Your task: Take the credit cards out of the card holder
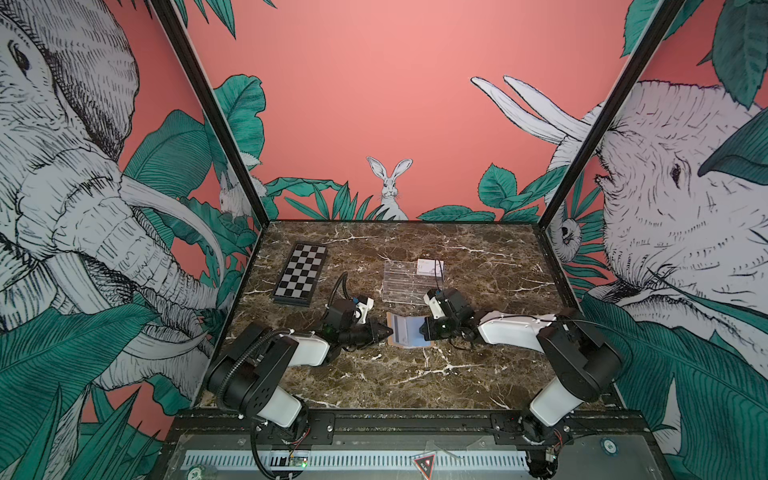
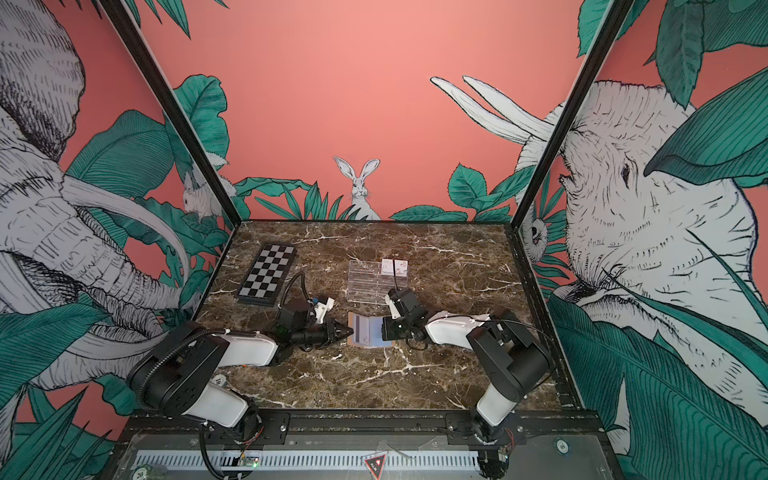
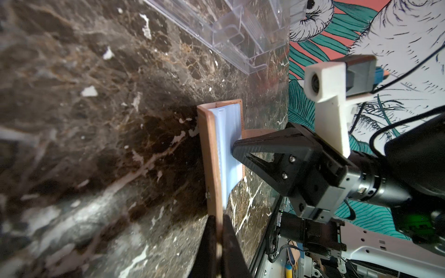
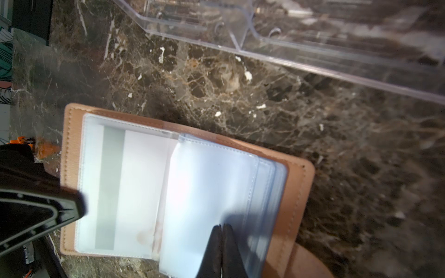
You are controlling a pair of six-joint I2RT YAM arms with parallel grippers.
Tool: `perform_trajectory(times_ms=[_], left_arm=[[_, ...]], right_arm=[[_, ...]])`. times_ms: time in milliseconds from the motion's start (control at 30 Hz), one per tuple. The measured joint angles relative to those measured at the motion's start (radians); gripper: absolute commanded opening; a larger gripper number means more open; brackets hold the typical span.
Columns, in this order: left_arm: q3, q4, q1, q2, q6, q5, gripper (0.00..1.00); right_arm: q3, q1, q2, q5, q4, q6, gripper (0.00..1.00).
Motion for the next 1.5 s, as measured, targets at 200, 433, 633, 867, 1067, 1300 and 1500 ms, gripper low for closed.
perform_trajectory(times_ms=[200, 433, 633, 867, 1067, 1300, 1500], left_arm=[[0.000, 0.000, 0.000, 0.000, 0.002, 0.000, 0.00], [0.000, 0.007, 0.000, 0.000, 0.000, 0.000, 0.00], [-0.001, 0.019, 0.000, 0.000, -0.001, 0.000, 0.00], [-0.007, 0.029, 0.000, 0.000, -0.008, 0.000, 0.00], [-0.015, 0.035, 0.000, -0.001, -0.009, -0.001, 0.00], [-0.015, 0.041, 0.000, -0.001, -0.011, 0.000, 0.00], [-0.020, 0.048, 0.000, -0.001, -0.012, -0.001, 0.00]], right_arm=[[0.000, 0.002, -0.021, -0.026, 0.002, 0.003, 0.42], [0.048, 0.027, -0.138, 0.002, -0.098, -0.002, 0.91], [0.176, 0.065, -0.111, 0.064, -0.191, -0.005, 0.96], [0.311, 0.095, 0.042, 0.124, -0.277, -0.003, 0.96], [0.362, 0.098, 0.125, 0.140, -0.309, 0.001, 0.95], [0.367, 0.103, 0.135, 0.140, -0.308, 0.004, 0.95], [0.372, 0.106, 0.145, 0.137, -0.308, 0.005, 0.95]])
